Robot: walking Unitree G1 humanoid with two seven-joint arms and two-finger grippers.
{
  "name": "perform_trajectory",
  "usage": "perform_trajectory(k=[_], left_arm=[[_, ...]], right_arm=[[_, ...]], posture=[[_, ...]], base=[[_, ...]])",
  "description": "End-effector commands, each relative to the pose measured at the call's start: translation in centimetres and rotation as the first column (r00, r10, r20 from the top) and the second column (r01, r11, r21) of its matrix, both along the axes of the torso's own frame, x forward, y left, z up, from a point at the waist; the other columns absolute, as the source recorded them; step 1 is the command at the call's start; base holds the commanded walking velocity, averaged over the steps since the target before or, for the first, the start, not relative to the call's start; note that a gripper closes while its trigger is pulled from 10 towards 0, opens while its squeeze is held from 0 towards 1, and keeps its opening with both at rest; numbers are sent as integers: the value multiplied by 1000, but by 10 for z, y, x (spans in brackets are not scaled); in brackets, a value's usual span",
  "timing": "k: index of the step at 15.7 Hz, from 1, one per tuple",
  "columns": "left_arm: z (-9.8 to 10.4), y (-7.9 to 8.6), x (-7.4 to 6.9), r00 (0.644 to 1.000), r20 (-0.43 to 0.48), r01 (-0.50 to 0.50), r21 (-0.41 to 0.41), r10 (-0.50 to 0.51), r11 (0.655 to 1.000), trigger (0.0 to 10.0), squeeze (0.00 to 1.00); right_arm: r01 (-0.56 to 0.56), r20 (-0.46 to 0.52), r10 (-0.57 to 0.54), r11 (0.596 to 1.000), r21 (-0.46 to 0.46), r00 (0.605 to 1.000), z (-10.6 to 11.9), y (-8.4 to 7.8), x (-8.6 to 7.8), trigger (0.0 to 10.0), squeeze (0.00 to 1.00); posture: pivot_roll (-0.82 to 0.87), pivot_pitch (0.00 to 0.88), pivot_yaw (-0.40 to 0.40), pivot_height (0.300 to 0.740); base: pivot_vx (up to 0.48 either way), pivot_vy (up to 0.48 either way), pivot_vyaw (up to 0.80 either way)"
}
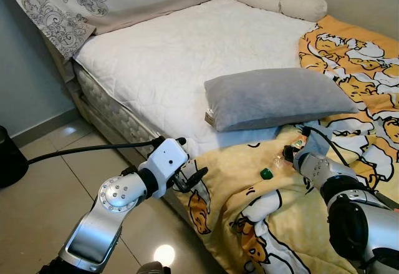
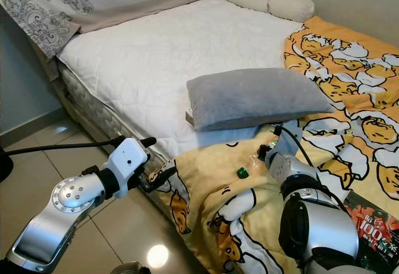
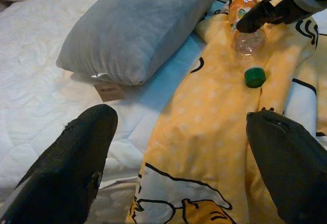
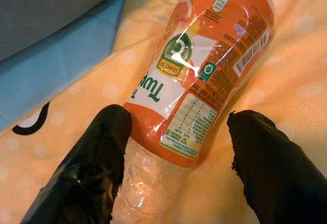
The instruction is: Clean up the room
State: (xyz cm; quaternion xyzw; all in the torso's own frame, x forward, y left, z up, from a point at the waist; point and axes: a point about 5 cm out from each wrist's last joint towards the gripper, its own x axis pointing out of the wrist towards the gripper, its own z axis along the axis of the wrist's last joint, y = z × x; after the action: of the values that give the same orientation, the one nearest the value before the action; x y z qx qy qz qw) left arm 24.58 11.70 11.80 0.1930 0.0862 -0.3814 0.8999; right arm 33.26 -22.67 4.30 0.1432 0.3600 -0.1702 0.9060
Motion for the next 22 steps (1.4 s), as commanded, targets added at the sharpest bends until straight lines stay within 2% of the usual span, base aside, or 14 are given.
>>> perform_trajectory(k=[1,5,8,10,15,19,22], left_arm=[[2,0,1,1000,6,7,17,-7,1000,10000,0],[2,0,2,1000,8,8,22,-8,1000,10000,0],[3,-1,2,1000,7,15,15,-15,1000,10000,0],[3,-2,1,1000,3,25,5,-25,1000,10000,0],[4,-11,-12,984,-61,165,-48,-167,985,10000,0],[5,-10,-11,982,-63,175,-52,-178,983,10000,0],[8,-6,-4,991,-25,128,-34,-129,991,10000,0]], right_arm=[[20,-82,-18,999,30,996,-16,-1,-14,0,0],[63,-78,-58,996,69,995,-16,0,-14,0,0],[41,-10,-41,996,78,999,-13,4,-9,0,0],[61,-2,-61,995,78,998,-14,3,-10,0,0],[71,10,-73,990,118,997,-16,1,-12,0,0],[61,42,-68,989,138,997,-8,4,-5,0,0],[60,103,-73,990,129,992,4,-3,1,0,0]], posture=[[40,0,-53,740],[41,0,-50,740],[41,0,-48,740],[39,0,-45,740],[31,0,-38,740],[31,0,-32,740],[33,0,-34,740]], base=[[0,0,0],[0,0,0],[0,0,0],[0,0,0],[0,0,0],[0,0,0],[0,0,0]])
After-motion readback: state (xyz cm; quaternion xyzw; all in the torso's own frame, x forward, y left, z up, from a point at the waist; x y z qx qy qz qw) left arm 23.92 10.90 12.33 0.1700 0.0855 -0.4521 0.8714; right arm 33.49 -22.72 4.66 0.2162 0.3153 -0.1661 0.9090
